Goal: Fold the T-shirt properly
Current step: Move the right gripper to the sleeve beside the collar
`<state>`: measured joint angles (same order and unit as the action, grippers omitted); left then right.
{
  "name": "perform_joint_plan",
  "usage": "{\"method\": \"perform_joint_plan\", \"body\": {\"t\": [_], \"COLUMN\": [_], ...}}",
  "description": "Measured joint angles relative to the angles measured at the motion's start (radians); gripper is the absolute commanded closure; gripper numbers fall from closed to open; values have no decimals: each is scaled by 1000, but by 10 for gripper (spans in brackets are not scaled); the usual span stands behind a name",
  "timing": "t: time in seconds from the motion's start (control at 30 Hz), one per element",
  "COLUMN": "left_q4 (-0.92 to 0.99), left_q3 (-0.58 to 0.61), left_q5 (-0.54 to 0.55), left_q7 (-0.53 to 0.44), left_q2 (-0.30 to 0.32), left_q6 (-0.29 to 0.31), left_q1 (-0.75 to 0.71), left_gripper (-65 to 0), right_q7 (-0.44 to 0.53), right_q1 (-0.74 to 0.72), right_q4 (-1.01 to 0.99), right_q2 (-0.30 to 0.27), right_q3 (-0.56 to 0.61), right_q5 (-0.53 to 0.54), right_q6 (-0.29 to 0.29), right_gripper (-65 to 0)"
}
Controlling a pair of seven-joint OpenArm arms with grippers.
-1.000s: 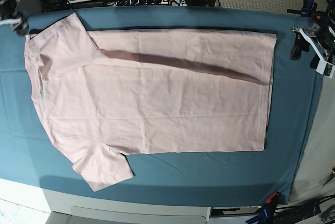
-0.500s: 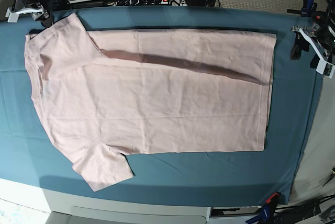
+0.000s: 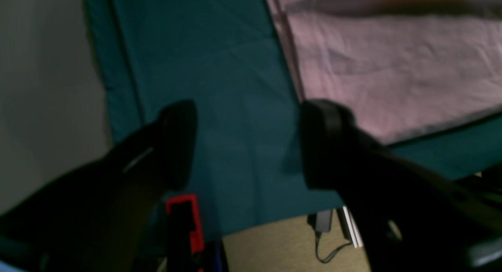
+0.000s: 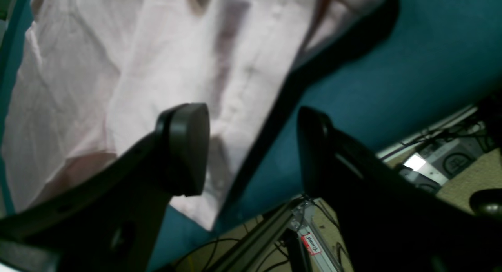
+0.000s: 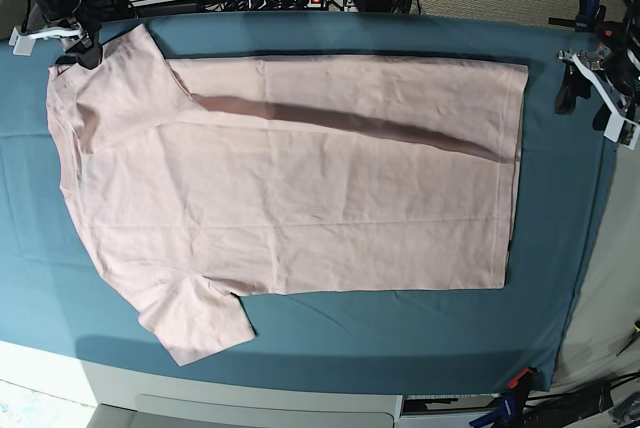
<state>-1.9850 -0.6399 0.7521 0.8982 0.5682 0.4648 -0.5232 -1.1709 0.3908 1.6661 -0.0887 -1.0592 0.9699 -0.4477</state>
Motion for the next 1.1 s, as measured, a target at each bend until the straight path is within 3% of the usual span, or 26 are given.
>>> {"method": "perform_joint_plan", "body": {"t": [0.33, 0.7, 1.1], "left_q4": [0, 0, 0], "left_q3": [0, 0, 0], "left_q5": [0, 0, 0], "left_q7": [0, 0, 8], "left_q2": [0, 0, 0], "left_q6": [0, 0, 0], "left_q1": [0, 0, 0], "left_gripper": [-412, -404, -394], "right_q7": [16, -29, -77], "right_q1": [-11, -15, 17], "right_q4": [1, 1, 2], "right_q2": [-3, -5, -5], "right_q3": [155, 159, 159], "right_q5": [-1, 27, 89], "right_q6": [-29, -31, -73], "right_gripper": [-350, -349, -349]}}
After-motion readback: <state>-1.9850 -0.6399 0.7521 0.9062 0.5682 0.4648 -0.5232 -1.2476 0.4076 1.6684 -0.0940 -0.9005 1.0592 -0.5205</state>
